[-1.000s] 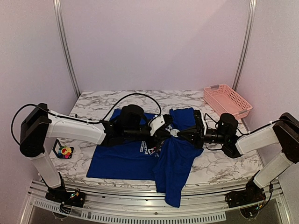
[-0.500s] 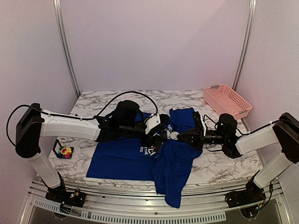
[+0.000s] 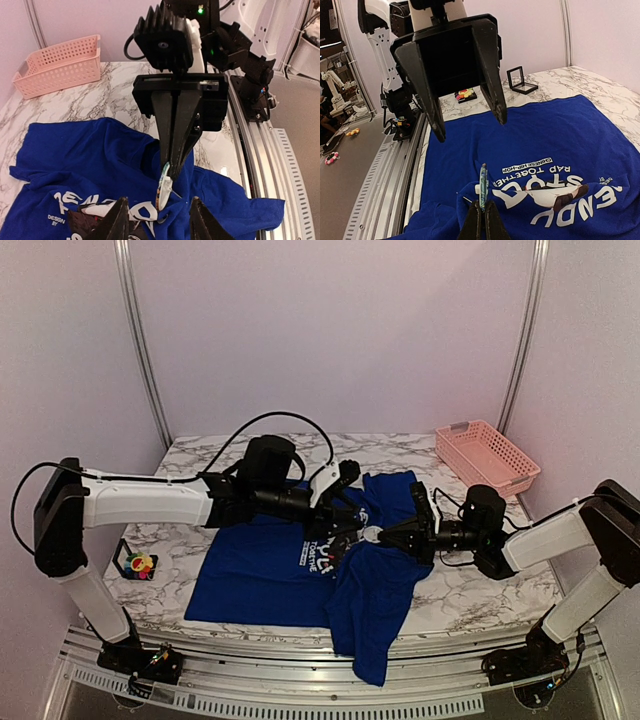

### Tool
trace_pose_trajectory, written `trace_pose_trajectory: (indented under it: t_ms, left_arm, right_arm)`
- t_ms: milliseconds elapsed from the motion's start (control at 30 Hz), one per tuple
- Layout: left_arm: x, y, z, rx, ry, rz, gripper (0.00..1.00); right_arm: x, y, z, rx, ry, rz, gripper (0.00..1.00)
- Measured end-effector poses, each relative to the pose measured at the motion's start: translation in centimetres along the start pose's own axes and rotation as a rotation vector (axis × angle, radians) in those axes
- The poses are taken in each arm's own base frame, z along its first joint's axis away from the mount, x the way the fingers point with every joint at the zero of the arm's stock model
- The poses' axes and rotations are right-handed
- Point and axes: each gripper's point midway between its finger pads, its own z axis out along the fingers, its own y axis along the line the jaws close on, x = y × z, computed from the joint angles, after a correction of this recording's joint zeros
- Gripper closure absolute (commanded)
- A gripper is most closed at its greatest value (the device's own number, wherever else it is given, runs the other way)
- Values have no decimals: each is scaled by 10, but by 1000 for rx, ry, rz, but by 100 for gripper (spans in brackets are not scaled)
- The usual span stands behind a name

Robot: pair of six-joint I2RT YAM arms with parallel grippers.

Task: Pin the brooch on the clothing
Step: Pin the brooch onto the flattened clothing.

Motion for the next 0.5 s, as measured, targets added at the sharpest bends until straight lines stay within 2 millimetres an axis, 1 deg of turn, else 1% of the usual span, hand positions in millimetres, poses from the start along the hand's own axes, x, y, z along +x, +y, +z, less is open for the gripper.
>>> trace_pose_trajectory:
  t_ms: [67, 133, 200, 300, 500]
  left_arm:
    - [6, -3, 5, 29, 12, -32, 60]
    - [12, -2, 12, 44, 26, -63, 68]
    - [21, -1, 20, 53, 44, -86, 74]
    - [31, -1, 24, 62, 63, -114, 78]
    - [32, -3, 26, 73, 64, -129, 91]
  right_arm:
    - [0, 0, 0, -1, 0, 0, 100]
    - [0, 0, 0, -2, 0, 0, 100]
    - [0, 0, 0, -2, 0, 0, 100]
    - [0, 1, 0, -3, 0, 0, 100]
    - [0, 1, 0, -5, 1, -2, 100]
